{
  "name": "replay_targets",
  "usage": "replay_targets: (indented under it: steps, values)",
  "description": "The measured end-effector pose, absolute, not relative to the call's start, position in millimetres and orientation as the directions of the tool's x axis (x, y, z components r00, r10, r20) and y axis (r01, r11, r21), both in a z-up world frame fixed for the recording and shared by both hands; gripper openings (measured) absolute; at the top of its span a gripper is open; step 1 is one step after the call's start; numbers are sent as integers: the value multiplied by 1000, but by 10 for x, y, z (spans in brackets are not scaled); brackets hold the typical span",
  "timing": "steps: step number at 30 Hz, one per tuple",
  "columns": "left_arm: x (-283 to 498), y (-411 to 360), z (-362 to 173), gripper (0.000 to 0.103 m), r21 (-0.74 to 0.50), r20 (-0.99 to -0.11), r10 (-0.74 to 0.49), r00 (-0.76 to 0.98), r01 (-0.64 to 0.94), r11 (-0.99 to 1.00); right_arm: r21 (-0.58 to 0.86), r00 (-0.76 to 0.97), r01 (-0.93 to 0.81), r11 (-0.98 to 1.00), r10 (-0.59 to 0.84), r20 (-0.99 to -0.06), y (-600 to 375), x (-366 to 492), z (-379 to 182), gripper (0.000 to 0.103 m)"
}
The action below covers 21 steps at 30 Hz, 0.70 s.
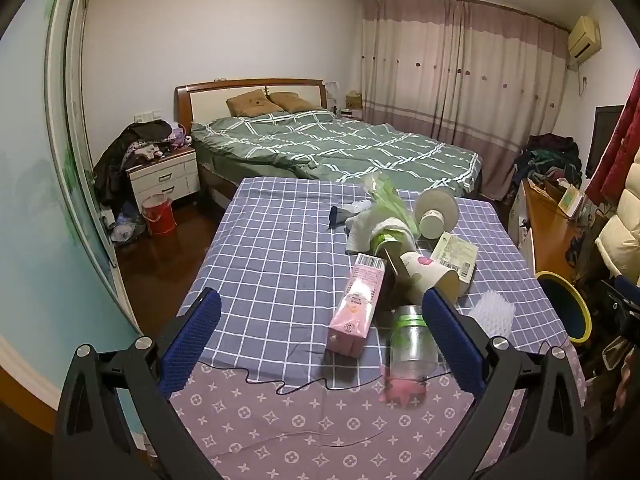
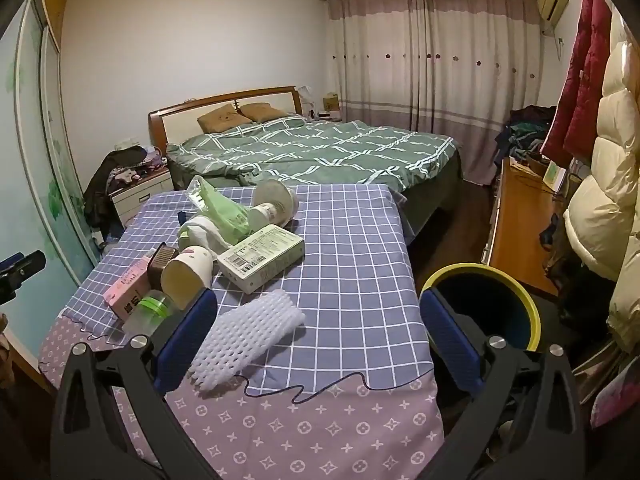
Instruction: Collect trash
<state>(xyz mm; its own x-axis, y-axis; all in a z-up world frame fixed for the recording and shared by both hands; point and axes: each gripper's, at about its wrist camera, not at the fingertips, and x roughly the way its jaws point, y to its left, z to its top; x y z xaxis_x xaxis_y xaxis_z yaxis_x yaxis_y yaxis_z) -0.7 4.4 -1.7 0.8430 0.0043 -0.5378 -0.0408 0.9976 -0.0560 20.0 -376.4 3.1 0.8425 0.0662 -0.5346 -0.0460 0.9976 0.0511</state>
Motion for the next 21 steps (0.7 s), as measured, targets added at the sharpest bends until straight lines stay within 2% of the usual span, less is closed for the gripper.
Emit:
replay_targets:
  steps: [21]
  values:
    - [31,-9,-52,99,-47,-545,8,839,-40,998,58,842,-43,997,68,-536,-3762,220,13,97]
